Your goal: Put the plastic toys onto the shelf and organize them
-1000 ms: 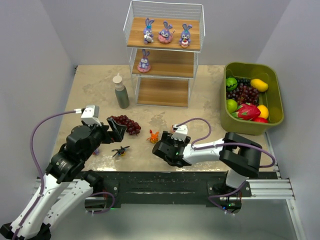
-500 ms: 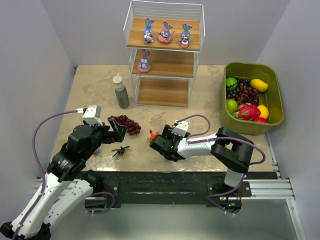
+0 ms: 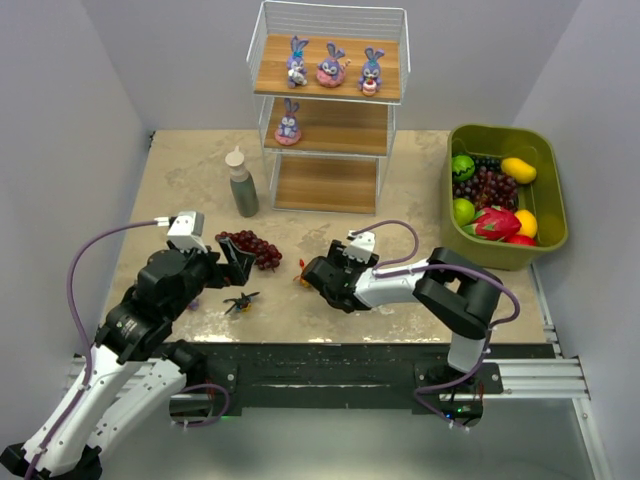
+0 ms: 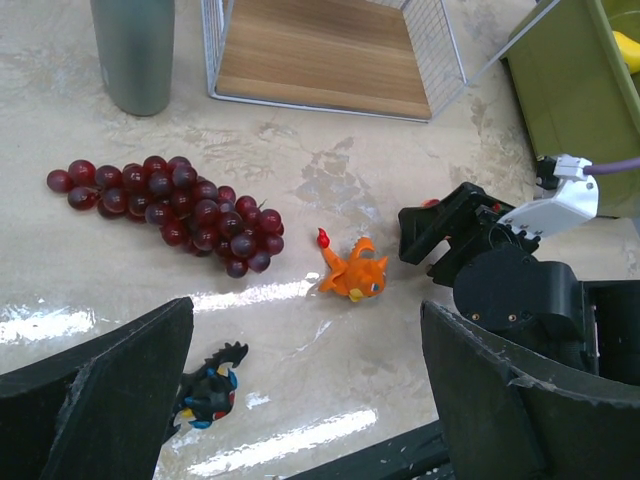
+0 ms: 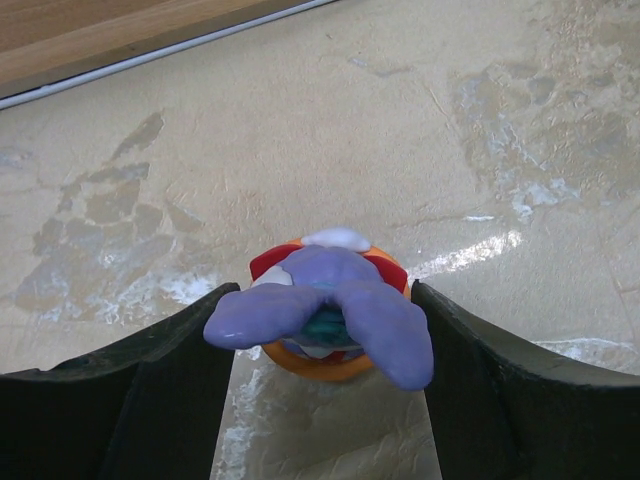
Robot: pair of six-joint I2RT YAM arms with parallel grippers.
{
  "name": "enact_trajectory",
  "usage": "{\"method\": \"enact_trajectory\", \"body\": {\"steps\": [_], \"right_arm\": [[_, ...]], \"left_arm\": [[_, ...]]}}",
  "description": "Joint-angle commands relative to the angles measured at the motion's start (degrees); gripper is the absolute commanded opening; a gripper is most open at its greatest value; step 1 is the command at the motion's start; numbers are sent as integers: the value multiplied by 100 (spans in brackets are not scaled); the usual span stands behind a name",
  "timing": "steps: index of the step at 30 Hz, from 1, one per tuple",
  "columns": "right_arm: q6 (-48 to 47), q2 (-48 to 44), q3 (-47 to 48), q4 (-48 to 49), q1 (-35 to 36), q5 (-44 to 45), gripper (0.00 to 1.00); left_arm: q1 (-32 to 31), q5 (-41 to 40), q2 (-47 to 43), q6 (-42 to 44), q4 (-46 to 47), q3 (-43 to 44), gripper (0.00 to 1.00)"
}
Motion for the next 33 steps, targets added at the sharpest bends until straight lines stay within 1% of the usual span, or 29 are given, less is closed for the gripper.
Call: {"method": "enact_trajectory", "body": {"steps": [1,5,8,10,12,13,15,16,18,19,20,22,23,24,25,26,27,30,31,33], "right_arm": [[-61,67,169,258,-22,432,70],[114,111,274,39,-22,485,69],[194,137,309,-6,-31,547,66],[237,146,327,-58,-31,573,61],[291,146,362,-94,-48,573,56],[291,164,380,-146,-66,547,48],[247,164,424,-164,-84,538,41],[238,120,424,-147,-84,529,35],[98,50,380,-50,-84,529,29],[-7,15,354,150,-84,529,27],[-278,-116,266,274,-84,512,22],[-569,-266,169,677,-84,442,19],[-997,-476,99,836,-101,372,17],[-1271,-582,64,1012,-110,145,17],[-1552,-722,29,1396,-110,47,17],[-2086,-993,-24,1557,-119,-93,16],[-2361,-1144,-25,1715,-136,-469,16],[-3144,-1557,282,1743,-189,-876,16],[-3259,-1628,561,1526,-198,-1008,16],[-3698,-1778,844,1418,-224,-1166,17]], "left_arm": [[4,6,-6,152,202,-7,100],[4,5,-6,170,194,-7,100],[13,5,-6,196,185,-7,100],[4,5,-6,196,194,-7,99],[13,5,-6,205,194,2,99],[13,-3,3,213,194,2,99],[4,5,12,213,211,11,100],[13,5,12,205,220,11,99],[13,23,38,187,272,2,99],[13,23,29,178,290,-15,100],[13,40,55,170,351,-24,99],[13,58,64,143,422,-94,99],[4,67,73,134,483,-129,100],[13,67,73,126,518,-199,100],[13,58,73,143,554,-244,100],[4,15,73,134,597,-288,99],[4,-21,73,126,624,-349,99],[13,-135,56,126,677,-463,100],[4,-170,47,126,686,-481,100],[13,-310,3,108,694,-534,99]]}}
